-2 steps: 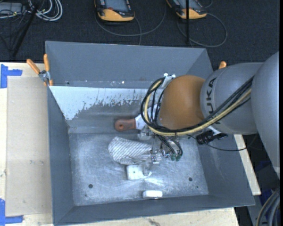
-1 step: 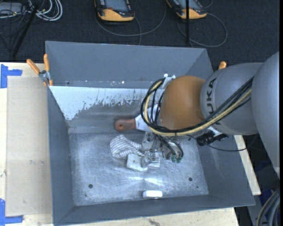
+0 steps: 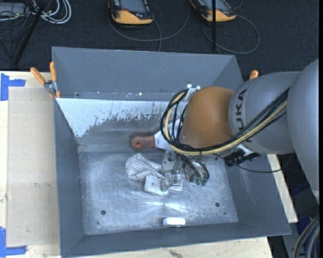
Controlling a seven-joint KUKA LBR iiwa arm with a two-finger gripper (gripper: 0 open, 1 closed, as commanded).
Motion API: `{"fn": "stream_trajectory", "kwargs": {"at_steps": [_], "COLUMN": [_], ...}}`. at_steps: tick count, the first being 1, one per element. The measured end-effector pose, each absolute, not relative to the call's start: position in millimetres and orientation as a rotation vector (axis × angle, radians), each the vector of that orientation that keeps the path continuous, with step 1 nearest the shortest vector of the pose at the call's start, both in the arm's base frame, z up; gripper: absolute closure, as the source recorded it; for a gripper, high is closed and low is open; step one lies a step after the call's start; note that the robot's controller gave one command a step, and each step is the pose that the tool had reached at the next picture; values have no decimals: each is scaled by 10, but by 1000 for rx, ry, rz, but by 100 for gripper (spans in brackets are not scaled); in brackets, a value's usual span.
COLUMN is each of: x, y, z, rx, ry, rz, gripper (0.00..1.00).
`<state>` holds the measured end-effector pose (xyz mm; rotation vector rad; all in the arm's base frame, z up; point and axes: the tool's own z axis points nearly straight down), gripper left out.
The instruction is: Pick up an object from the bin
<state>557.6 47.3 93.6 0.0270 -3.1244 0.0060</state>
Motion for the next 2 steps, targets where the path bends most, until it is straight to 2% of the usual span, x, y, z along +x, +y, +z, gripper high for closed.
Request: {"fn": "stream_trajectory", "kwargs": {"at_steps": [2], "x": [5585], "y": [467], "z": [1063], "rx": [24], "ry": [-3145], "rz": [4], "gripper": [100]}}
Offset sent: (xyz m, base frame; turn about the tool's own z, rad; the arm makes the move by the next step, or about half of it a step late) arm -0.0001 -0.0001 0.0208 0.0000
